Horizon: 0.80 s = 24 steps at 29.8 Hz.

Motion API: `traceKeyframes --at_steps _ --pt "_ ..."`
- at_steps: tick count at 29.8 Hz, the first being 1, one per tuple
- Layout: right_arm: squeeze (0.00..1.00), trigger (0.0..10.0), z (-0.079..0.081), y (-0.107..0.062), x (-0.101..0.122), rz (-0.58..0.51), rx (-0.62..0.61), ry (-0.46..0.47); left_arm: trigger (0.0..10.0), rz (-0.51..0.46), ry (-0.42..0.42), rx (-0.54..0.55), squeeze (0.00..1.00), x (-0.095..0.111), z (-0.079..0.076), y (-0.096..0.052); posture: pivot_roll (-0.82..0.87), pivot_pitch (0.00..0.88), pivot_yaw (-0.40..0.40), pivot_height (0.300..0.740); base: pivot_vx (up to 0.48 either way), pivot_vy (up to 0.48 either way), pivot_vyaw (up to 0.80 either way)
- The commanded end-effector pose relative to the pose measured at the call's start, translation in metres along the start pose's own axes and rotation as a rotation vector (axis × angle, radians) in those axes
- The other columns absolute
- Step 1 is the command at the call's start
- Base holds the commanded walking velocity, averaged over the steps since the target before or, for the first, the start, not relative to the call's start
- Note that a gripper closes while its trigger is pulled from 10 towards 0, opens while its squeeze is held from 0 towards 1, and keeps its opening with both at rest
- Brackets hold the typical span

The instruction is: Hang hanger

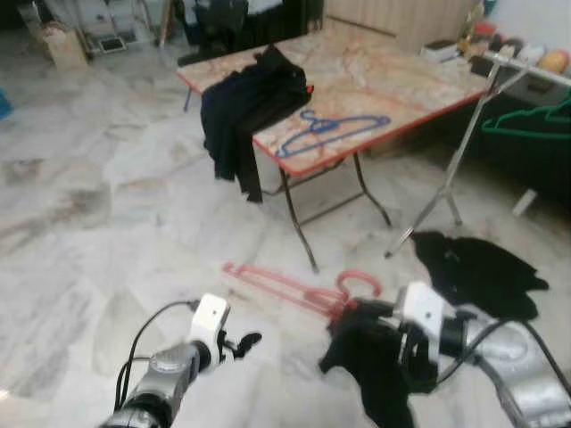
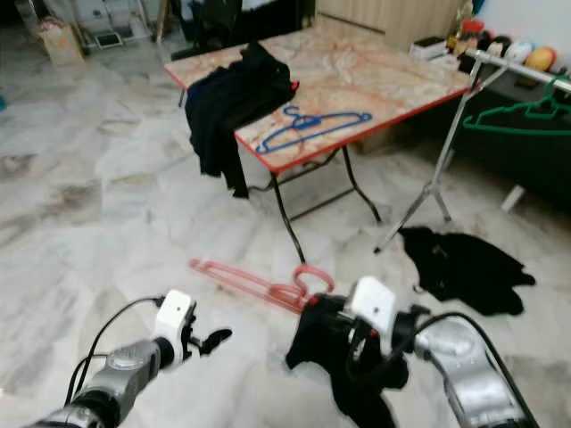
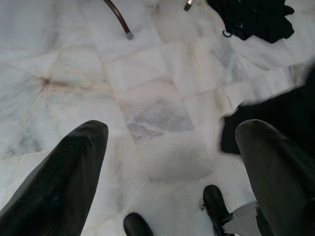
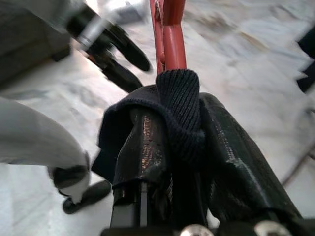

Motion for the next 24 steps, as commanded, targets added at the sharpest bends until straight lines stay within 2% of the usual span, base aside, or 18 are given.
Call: traceKeyframes --at_steps 1,4,8,24 --pt "0.0 10.0 0.009 -0.001 0.014 -0.024 0.063 -0.024 10.0 -0.014 -0.001 0.008 0.0 -0.001 0.005 -0.004 -0.06 0.0 0.025 0.74 0.0 0.0 0.0" --pt "0.0 10.0 0.019 -0.002 0.018 -0.023 0.121 -0.023 10.0 -0.016 -0.003 0.002 0.0 -0.003 0.004 -0.005 -0.06 0.0 0.022 0.74 0.0 0.0 0.0" --pt "0.0 10.0 0.027 -0.004 0.037 -0.089 0.155 -0.002 10.0 -0.039 -0.044 0.005 0.0 -0.001 0.004 -0.005 -0.06 0.0 0.012 0.74 0.0 0.0 0.0" --pt "0.0 10.0 0.027 -0.004 0.037 -0.089 0.155 -0.002 10.0 -0.039 -0.044 0.005 0.0 -0.001 0.004 -0.005 -0.06 0.0 0.012 0.74 0.0 0.0 0.0"
Point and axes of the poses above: a point about 5 cm out from each wrist's last joint towards the gripper, its own y axis pointing out of the wrist towards the gripper, its own x axis along the axis of the wrist's last joint, z = x × y, the point moved 6 cm from there along y, pointing out of the wrist towards the gripper, and after that the axes turned 13 degrees about y, right-handed, at the moved point
